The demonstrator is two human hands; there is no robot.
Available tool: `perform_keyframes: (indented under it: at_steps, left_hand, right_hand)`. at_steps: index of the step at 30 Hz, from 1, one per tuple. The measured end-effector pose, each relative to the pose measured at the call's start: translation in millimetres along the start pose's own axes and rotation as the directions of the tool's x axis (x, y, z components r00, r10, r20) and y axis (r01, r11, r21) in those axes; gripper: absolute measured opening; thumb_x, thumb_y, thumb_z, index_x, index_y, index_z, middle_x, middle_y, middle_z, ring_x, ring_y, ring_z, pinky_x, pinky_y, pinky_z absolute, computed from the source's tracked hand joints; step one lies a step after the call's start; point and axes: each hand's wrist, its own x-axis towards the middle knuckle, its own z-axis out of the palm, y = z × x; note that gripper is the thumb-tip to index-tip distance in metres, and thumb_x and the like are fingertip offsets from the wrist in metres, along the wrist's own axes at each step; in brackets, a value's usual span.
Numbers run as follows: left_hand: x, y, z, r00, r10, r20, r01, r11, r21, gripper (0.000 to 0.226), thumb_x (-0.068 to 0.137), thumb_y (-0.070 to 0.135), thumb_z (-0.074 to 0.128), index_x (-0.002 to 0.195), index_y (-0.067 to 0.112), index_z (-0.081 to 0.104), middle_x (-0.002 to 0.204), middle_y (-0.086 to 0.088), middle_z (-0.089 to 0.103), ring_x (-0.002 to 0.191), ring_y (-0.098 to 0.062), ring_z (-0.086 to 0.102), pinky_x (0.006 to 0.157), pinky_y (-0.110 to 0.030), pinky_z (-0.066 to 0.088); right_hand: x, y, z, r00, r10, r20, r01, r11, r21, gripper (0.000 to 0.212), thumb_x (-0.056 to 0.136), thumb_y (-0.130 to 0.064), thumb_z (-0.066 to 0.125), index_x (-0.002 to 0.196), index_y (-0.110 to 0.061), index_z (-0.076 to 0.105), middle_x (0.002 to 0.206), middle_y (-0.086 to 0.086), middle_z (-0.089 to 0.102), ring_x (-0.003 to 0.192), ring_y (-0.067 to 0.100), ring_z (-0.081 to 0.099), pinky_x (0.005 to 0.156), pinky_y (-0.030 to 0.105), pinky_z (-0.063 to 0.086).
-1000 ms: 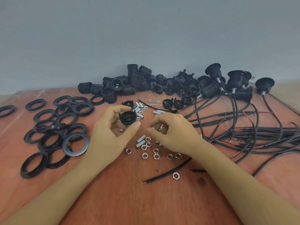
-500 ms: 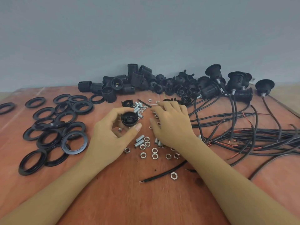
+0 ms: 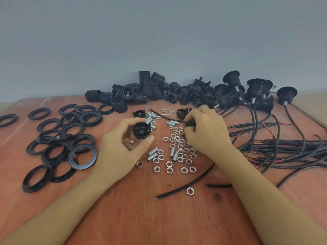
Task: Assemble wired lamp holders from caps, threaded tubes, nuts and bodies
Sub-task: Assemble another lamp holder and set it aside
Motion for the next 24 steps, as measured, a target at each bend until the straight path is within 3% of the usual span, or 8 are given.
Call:
perform_keyframes:
  at_steps: [3,5,8,10,16,21,24]
  left_hand:
    - [1,0,-1,1.000,0.013,-0.001,-0.013,1.000,0.004,0.036,0.081,0.018,0.078,0.111,0.032,0.063,0.094,0.012,0.069,0.078,-0.023,0.064,0.061,-0.022,0.050]
    - [0,-1,-2,1.000,0.024,0.002,-0.024,1.000,0.012,0.036,0.081,0.019,0.078,0.111,0.033,0.063,0.095,0.013,0.069,0.078,-0.022,0.064,0.060,-0.024,0.050]
    - [0,-2,-2,0.999,0.035,0.007,-0.035,0.999,0.017,0.035,0.081,0.022,0.077,0.111,0.034,0.063,0.094,0.013,0.069,0.077,-0.022,0.063,0.058,-0.026,0.051]
    - [0,-2,-1,0.999,0.046,0.008,-0.046,0.999,0.024,0.034,0.081,0.029,0.077,0.111,0.036,0.062,0.094,0.014,0.068,0.074,-0.019,0.062,0.057,-0.022,0.050]
    - [-1,-2,0,0.999,0.046,0.012,-0.046,0.998,0.034,0.035,0.079,0.032,0.074,0.111,0.034,0.063,0.091,0.011,0.068,0.072,-0.020,0.063,0.057,-0.024,0.052]
    - [0,-1,0,0.998,0.054,0.015,-0.055,0.998,0.036,0.034,0.078,0.032,0.073,0.110,0.036,0.063,0.093,0.015,0.068,0.075,-0.019,0.064,0.057,-0.023,0.052]
    - [0,-1,0,0.998,0.066,0.015,-0.067,0.997,0.035,0.034,0.079,0.031,0.074,0.110,0.037,0.062,0.094,0.016,0.069,0.074,-0.020,0.065,0.058,-0.023,0.052]
  right_hand:
    - [6,13,-19,0.993,0.096,-0.068,-0.087,0.988,0.125,0.018,0.083,-0.020,0.057,0.100,-0.021,0.055,0.108,-0.001,0.046,0.088,0.019,0.051,0.069,0.030,0.036]
    - [7,26,-32,0.992,0.121,0.045,-0.124,0.988,0.089,0.005,0.084,-0.023,0.054,0.081,-0.027,0.055,0.091,-0.010,0.055,0.080,0.015,0.055,0.062,0.030,0.038]
    - [4,35,-39,0.929,0.109,0.354,-0.108,0.994,-0.023,0.014,0.080,-0.023,0.061,0.068,-0.029,0.061,0.076,-0.019,0.062,0.082,0.014,0.063,0.074,0.034,0.053]
    - [1,36,-37,0.906,0.095,0.412,-0.082,0.995,-0.050,0.010,0.078,-0.025,0.066,0.070,-0.030,0.064,0.076,-0.021,0.061,0.086,0.013,0.062,0.082,0.035,0.053]
    - [1,40,-28,0.926,-0.041,0.376,0.067,0.996,-0.058,0.021,0.090,-0.044,0.063,0.073,-0.035,0.056,0.087,-0.012,0.061,0.093,0.017,0.057,0.085,0.039,0.050]
    - [3,33,-22,0.980,-0.170,0.102,0.156,0.979,0.135,0.011,0.099,-0.036,0.050,0.091,-0.028,0.050,0.076,-0.015,0.057,0.078,0.015,0.053,0.074,0.035,0.043]
    - [2,26,-22,0.972,-0.226,0.058,0.214,0.962,0.168,0.004,0.100,-0.031,0.051,0.098,-0.027,0.051,0.073,-0.016,0.061,0.069,0.008,0.055,0.074,0.032,0.039]
